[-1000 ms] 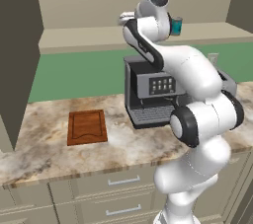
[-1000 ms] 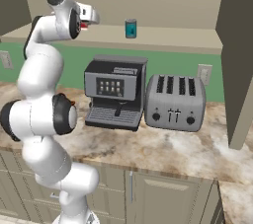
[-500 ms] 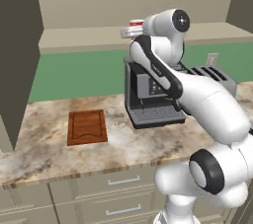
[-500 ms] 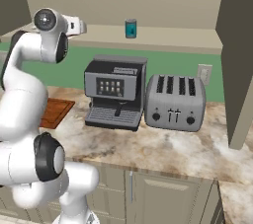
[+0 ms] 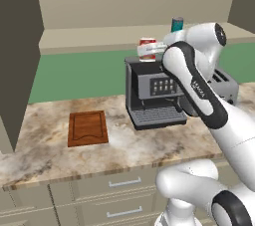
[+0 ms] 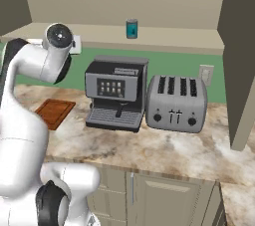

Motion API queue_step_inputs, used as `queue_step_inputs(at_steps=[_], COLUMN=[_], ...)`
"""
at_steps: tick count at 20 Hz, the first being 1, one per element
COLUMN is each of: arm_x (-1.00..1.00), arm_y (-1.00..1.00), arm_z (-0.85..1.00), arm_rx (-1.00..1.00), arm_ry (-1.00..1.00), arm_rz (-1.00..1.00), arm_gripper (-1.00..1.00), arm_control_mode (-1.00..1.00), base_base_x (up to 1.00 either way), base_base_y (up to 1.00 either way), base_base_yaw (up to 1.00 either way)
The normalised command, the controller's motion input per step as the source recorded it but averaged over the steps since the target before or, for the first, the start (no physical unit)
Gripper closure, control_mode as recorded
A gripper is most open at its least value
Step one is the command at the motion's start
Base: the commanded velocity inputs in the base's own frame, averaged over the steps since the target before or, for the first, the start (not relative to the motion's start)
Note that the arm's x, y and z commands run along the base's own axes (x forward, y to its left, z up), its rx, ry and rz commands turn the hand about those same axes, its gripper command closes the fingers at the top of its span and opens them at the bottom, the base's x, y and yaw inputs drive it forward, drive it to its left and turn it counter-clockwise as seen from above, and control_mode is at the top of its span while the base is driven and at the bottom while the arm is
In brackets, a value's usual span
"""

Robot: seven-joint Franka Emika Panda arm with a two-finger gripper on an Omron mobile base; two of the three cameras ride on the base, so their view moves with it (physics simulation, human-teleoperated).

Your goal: Restock the canned food cabinet by taking the new fresh canned food from the counter and placing it in the cabinet. Then, take the old canned food from the cabinet and place it on the counter.

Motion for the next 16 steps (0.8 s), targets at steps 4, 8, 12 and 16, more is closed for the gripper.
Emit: queue_step_inputs(at_steps=[4,8,12,16], arm_x=[-1.00,-1.00,-0.87,-0.26], arm_y=[-0.85,-1.00,-1.00,-1.00], arm_z=[-0.65,-0.83,-0.90,-0.84], arm_rx=[0.02,0.00,0.00,-0.01], arm_ry=[0.48,0.25,0.18,0.11], arm_rz=[0.19,0.04,-0.09,-0.27], arm_gripper=[1.00,1.00,1.00,1.00], arm_control_mode=[-1.00,-1.00,-1.00,-1.00], base_base_x=[0.00,0.00,0.00,0.00], base_base_y=[0.00,0.00,0.00,0.00], base_base_yaw=[0.00,0.00,0.00,0.00])
